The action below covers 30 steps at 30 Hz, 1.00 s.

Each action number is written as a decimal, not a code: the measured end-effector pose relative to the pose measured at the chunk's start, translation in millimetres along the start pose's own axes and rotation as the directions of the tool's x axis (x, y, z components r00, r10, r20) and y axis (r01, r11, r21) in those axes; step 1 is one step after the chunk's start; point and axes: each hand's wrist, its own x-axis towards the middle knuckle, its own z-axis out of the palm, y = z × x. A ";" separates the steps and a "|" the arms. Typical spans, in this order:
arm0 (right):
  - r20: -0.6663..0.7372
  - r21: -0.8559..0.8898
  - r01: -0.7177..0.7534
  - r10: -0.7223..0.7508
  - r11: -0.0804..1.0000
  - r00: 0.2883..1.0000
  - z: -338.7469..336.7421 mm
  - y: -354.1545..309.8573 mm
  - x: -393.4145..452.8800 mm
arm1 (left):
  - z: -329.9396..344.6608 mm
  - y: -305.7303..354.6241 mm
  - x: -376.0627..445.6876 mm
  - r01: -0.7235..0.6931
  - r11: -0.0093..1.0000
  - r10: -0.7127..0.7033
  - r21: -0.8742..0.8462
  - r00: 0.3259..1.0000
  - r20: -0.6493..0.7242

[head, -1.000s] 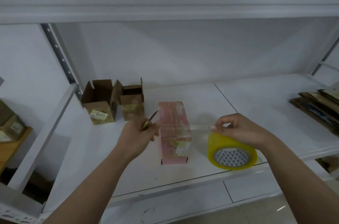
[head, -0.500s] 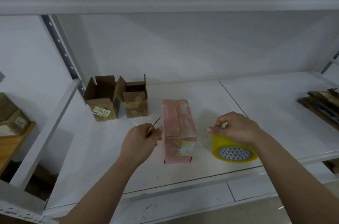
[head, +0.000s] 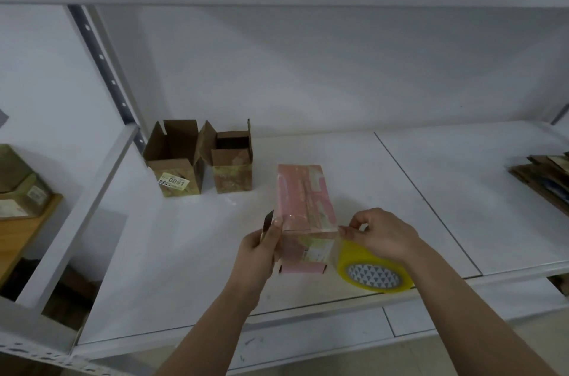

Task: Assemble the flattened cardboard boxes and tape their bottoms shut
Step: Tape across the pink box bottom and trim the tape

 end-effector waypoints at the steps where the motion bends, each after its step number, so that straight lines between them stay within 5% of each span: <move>1: -0.002 0.007 -0.001 0.001 1.000 1.000 0.9 0.3 0.0 | 0.5 -1.7 0.1 0.024 0.999 -0.024 -0.025 1.000 -0.004; 9: -0.013 0.032 -0.005 0.006 0.999 1.000 3.3 3.2 0.2 | -3.9 -27.8 -0.9 0.198 0.979 -0.200 0.050 0.979 0.035; 14: -0.032 0.033 -0.014 0.015 0.999 0.999 0.3 0.9 -3.8 | -29.3 6.1 10.9 0.059 0.993 -0.049 0.103 0.994 -0.096; 19: -0.016 0.055 -0.006 0.007 0.998 1.000 0.7 1.1 -3.0 | 2.4 81.7 4.2 -0.357 0.915 0.311 0.188 0.921 0.234; 23: 0.004 0.064 -0.011 0.011 0.998 1.000 1.9 4.7 -1.2 | 48.0 92.5 12.3 -0.323 0.875 0.100 0.360 0.850 0.518; 26: 0.016 0.148 -0.003 0.000 0.989 1.000 2.5 10.7 -2.3 | 51.8 84.4 23.9 -0.248 0.862 -0.013 0.441 0.860 0.510; 30: 0.128 0.526 0.028 -0.112 0.850 0.985 -7.0 24.8 -14.4 | 52.9 81.0 24.6 -0.272 0.849 0.021 0.454 0.874 0.485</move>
